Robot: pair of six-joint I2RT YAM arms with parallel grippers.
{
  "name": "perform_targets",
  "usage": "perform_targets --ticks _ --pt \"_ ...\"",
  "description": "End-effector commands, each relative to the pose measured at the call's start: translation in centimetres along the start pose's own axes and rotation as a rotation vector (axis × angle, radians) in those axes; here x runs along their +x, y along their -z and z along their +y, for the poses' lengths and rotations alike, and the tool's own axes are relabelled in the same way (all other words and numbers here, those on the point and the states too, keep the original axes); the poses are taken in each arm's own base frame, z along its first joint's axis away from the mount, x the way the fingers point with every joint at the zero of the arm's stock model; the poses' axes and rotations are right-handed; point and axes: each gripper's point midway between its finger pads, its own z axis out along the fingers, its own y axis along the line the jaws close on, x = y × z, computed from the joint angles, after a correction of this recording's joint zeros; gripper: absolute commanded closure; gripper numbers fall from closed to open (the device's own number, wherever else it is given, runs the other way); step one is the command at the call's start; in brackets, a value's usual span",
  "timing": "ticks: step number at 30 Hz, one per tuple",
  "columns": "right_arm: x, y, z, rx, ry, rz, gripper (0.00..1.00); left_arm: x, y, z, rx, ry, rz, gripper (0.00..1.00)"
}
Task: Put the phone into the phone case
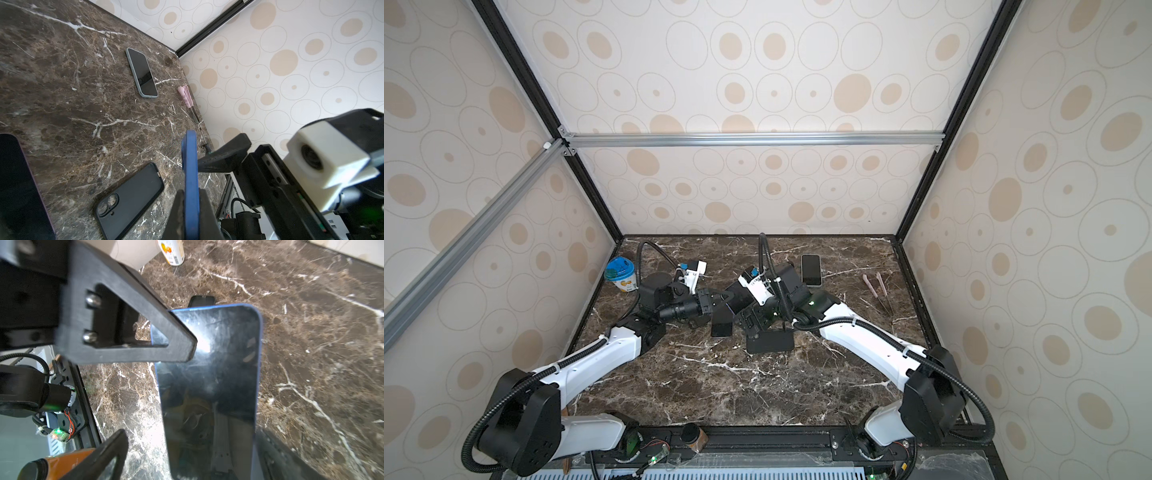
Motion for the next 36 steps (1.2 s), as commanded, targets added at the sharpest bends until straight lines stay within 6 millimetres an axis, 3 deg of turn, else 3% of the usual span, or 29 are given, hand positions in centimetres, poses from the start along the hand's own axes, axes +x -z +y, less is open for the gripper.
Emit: perform_targets --ticks 1,9,17,25,36 --pt "0.2 1.9 0.1 0.024 -0.075 -0.024 0.02 -3.1 1.4 -2.8 0.07 -0.119 -0.138 1.0" --pt "-1.5 5.6 -0.9 -0.122 -0.348 -0.235 0.07 -5.7 3.1 -5.8 0.149 -0.206 -0.273 1.0" --pt "-2.8 5.7 -1.7 -0.278 -0.48 -0.37 0.17 -7.4 4.8 -9.6 0.298 -0.245 -0.382 1.0" --pt "-5.4 5.7 -0.9 -0.414 -0.498 -0.467 0.37 -7.6 5.7 -10.6 0.375 -0.208 -0.418 1.0" --pt "-7.2 7.5 -0.3 -0.467 -0.46 -0.579 0.48 -8.5 6.1 -11.3 0.478 -0.147 -0.467 1.0"
